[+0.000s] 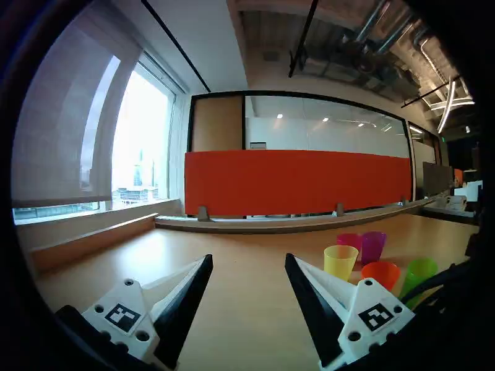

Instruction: Pour water

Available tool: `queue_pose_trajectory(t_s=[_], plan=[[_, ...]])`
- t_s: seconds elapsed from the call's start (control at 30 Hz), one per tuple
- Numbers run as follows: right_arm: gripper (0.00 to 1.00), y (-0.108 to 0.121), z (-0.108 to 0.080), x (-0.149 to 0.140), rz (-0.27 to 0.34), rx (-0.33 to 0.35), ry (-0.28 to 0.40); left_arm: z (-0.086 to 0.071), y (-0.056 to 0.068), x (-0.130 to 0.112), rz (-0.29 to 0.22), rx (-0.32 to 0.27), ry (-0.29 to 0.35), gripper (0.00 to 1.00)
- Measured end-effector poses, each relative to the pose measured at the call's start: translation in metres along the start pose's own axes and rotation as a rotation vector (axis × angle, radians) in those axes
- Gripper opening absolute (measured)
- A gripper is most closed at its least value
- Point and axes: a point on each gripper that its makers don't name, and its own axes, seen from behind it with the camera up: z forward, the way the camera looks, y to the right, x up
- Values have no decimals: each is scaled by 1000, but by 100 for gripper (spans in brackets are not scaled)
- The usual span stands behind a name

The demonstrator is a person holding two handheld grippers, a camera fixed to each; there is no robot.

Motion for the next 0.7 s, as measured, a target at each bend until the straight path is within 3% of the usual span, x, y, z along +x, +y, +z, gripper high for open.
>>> queue_pose_trajectory(t_s=[0.7], plan=[[99, 6, 1, 0, 17, -4, 2, 3, -3, -8, -2, 1, -23, 86]])
